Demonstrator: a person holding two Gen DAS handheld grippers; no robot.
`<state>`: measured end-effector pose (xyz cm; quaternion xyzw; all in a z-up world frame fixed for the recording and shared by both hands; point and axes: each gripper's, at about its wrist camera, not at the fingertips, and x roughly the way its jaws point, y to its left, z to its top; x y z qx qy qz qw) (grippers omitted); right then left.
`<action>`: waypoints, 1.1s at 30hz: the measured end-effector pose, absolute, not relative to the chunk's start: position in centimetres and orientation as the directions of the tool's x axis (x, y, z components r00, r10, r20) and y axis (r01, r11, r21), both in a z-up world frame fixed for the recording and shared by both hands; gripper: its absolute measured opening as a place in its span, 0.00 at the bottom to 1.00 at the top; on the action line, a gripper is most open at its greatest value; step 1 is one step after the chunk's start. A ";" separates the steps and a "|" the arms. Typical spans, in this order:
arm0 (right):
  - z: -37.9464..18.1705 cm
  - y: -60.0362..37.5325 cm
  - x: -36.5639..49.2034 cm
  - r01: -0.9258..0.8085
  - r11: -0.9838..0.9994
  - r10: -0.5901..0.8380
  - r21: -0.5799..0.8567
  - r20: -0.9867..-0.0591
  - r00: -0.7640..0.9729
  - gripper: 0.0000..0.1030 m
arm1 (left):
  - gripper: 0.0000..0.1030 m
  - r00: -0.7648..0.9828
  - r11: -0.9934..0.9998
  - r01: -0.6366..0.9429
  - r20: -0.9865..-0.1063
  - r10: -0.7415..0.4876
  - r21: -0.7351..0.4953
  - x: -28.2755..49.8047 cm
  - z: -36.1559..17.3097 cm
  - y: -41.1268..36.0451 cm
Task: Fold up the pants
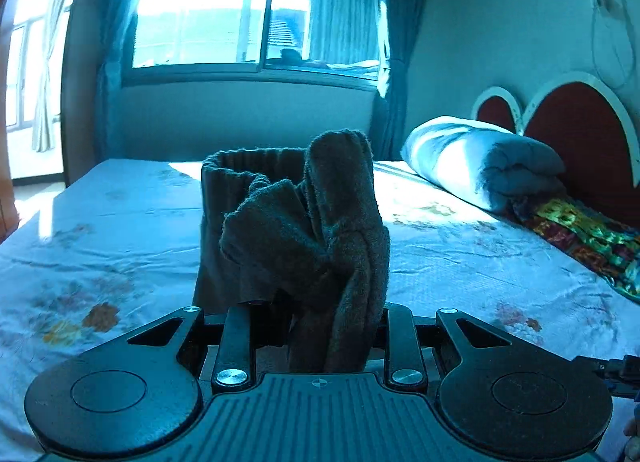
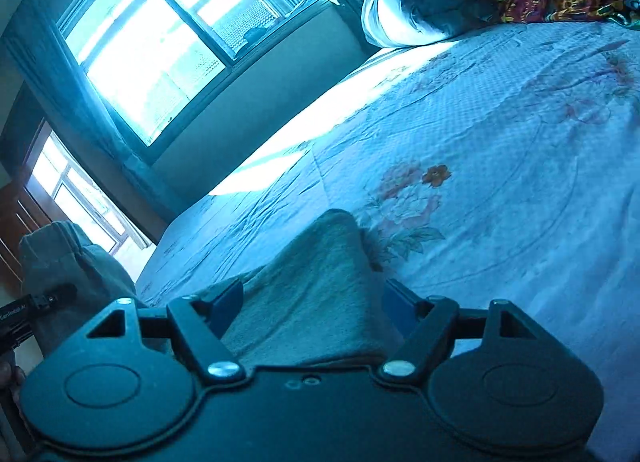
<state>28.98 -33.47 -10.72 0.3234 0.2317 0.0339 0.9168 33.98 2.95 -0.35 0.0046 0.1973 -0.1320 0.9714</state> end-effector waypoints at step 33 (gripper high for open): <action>-12.6 -35.7 29.4 0.061 0.524 0.463 0.849 -0.345 0.816 0.73 | 1.00 0.748 0.903 0.423 -0.531 -0.397 -0.078 25.5 -7.7 -5.5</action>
